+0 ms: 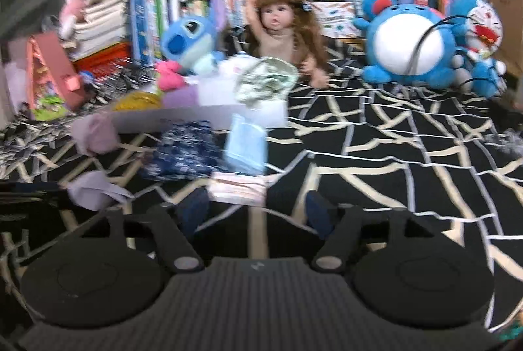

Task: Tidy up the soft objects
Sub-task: 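Grasp the beige printed packet with the left tool while the right tool grasps the pink striped packet, then lift both packets off the bedspread with both tools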

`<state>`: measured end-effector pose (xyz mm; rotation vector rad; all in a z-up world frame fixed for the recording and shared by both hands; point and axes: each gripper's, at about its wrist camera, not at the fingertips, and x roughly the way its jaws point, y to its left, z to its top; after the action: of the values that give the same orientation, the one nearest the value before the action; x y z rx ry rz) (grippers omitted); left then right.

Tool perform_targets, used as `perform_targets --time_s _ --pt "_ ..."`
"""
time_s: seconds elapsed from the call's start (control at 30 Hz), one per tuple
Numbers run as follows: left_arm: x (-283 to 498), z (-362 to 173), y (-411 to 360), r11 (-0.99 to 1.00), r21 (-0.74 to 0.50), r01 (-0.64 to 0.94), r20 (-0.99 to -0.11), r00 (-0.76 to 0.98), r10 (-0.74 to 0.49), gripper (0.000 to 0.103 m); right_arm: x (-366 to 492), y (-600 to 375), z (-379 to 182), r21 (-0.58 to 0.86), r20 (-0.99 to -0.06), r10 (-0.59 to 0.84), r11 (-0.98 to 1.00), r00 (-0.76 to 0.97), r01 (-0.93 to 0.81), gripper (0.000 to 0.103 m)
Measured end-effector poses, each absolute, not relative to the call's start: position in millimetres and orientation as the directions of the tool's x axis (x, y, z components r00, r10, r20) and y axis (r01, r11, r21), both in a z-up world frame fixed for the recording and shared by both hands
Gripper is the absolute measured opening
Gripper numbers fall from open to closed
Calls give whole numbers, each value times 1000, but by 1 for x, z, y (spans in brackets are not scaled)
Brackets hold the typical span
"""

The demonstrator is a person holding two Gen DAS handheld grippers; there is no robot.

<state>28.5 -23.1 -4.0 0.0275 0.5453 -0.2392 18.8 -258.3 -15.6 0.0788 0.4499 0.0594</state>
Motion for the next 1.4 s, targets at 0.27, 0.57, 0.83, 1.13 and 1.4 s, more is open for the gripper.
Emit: perform_targets --time_s 0.27,0.57,0.83,1.13,1.4 --pt "29 -5 -28 977 -16 215 -515 835 -192 42 26 -243 -17 62 -436 62 997 898 -38 83" --pt "29 -6 -28 979 -13 202 -510 841 -180 28 30 -236 -21 51 -435 25 999 900 -3 86" --pt "25 -3 -22 982 -10 191 -500 849 -170 27 34 -234 -20 43 -438 21 999 899 -2 82" --pt "26 -5 -18 986 -5 164 -501 853 -145 28 33 -231 -20 34 -433 15 999 901 -1 56" --pt "25 -2 -18 986 -14 168 -493 857 -153 26 31 -230 -18 31 -429 21 999 903 -8 47"
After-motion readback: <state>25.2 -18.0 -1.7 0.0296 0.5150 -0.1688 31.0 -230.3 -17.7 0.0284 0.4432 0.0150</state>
